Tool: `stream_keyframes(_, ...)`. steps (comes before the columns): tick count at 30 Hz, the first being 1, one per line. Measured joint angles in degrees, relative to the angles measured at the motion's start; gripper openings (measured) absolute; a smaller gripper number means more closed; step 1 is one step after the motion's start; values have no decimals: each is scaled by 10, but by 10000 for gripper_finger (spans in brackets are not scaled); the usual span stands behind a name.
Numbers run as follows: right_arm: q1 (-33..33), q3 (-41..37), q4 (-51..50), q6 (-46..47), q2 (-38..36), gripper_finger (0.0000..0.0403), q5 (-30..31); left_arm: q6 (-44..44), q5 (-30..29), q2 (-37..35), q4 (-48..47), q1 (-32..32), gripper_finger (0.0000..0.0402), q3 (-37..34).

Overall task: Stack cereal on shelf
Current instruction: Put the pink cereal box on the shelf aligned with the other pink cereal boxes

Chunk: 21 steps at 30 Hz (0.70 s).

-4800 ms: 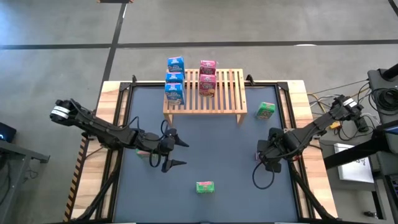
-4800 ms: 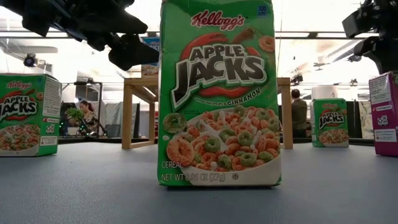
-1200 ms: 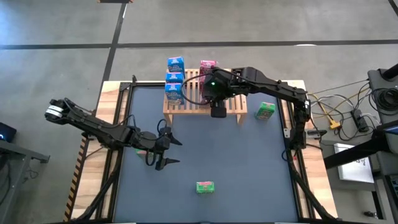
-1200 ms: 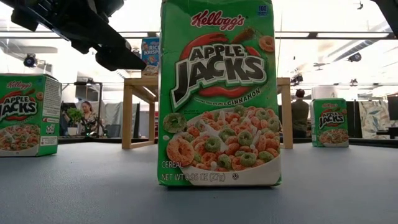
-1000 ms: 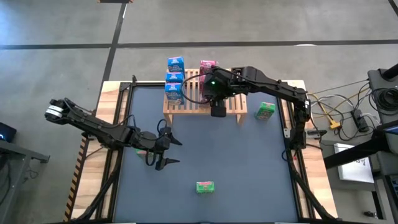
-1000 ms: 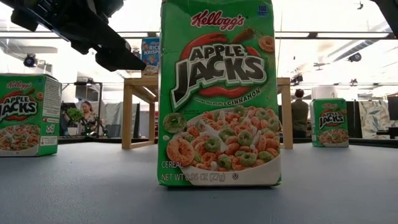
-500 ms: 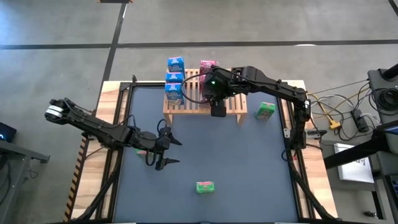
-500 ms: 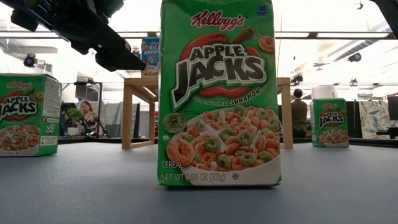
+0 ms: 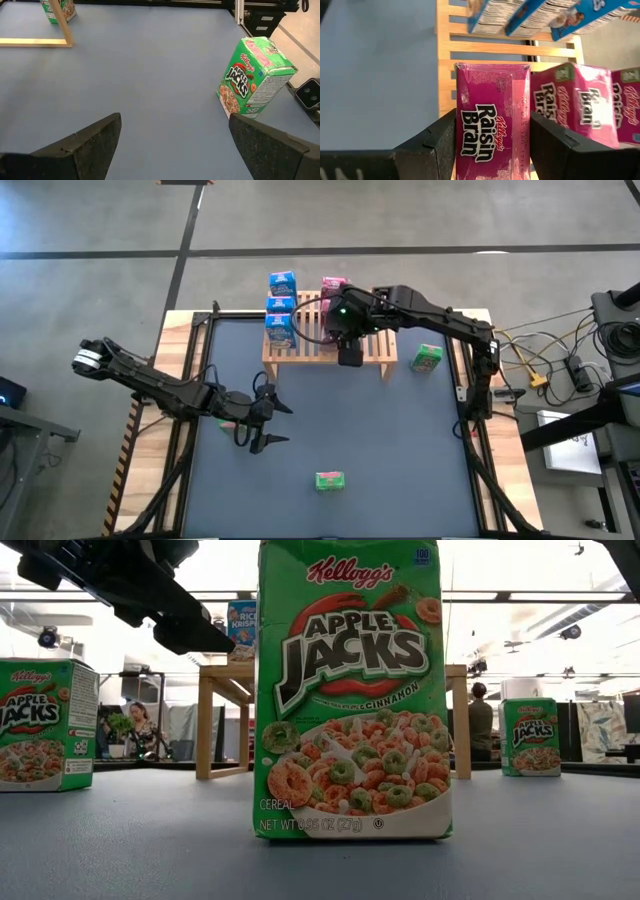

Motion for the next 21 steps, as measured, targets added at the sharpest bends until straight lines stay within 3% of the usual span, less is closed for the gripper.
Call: stream_keyframes(21,-7,-27,15,-4,0,194,-13,0,0,0,2,0,354,0)
